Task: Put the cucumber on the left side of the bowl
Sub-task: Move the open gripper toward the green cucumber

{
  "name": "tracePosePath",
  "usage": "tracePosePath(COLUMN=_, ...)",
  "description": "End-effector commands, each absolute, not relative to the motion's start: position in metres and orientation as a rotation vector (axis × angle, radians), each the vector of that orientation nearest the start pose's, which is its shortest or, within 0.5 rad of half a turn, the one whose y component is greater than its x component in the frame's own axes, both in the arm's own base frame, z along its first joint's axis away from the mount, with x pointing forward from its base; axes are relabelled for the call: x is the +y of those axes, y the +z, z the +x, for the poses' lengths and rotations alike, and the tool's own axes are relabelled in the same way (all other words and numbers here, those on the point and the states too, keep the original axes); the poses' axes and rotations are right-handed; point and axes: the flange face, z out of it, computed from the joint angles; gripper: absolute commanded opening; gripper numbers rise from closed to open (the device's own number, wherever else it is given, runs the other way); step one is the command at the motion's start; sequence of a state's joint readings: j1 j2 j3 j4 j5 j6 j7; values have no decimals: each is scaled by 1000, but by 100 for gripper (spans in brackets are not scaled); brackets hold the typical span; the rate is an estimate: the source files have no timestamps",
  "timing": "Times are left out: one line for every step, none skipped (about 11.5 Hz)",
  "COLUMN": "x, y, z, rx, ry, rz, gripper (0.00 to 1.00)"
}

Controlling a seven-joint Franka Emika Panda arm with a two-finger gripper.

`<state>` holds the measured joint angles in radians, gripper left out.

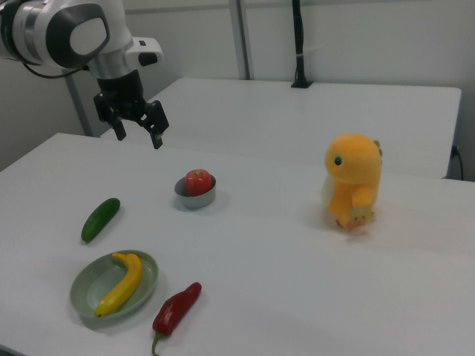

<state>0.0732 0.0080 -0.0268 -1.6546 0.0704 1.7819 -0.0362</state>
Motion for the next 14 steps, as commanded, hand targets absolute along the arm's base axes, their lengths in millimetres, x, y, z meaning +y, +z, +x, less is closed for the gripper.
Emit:
tracePosePath(x=39, y=598, z=572, rx=-157, ry=-172, rz=-3054, gripper=100)
tracePosePath(x=39, y=594, z=571, rx=-157, ry=-160, rz=-3056, gripper=100)
tracePosePath(x=41, y=593, z=571, rx=-162, ry=-155, rz=-3056, gripper=100)
tracePosePath(x=41, y=593, z=571, rx=-165, ry=-155, rz=-3057, gripper=100)
tracePosePath(x=41, y=592, z=570, rx=-162, ry=-150, rz=-3058, gripper=100)
tracePosePath(x=42, y=591, z=570, rx=-167, ry=-146, rz=-3058, gripper=100)
tracePosePath(x=42, y=589, z=569, rx=-169, ry=-118, rz=-3060, gripper=100)
tracePosePath(x=43, y=588, z=566, rx=-174, ry=-89, rz=-3061, gripper=100)
tracePosePath(x=46, y=585, z=564, rx=-183, ry=-52, rz=-3061, gripper=100)
tracePosePath(x=54, y=579, z=562, rx=-218, ry=-23, rz=-3059, gripper=100)
tracePosePath(x=62, y=574, z=560, rx=-238, ry=-5, rz=-3058, gripper=100)
tracePosePath(x=72, y=569, z=560, rx=-254, ry=10, rz=-3057, gripper=100)
tracePosePath(x=82, y=562, z=561, rx=-281, ry=25, rz=-3055, gripper=100)
tracePosePath(x=93, y=549, z=566, rx=-303, ry=54, rz=-3053, gripper=100)
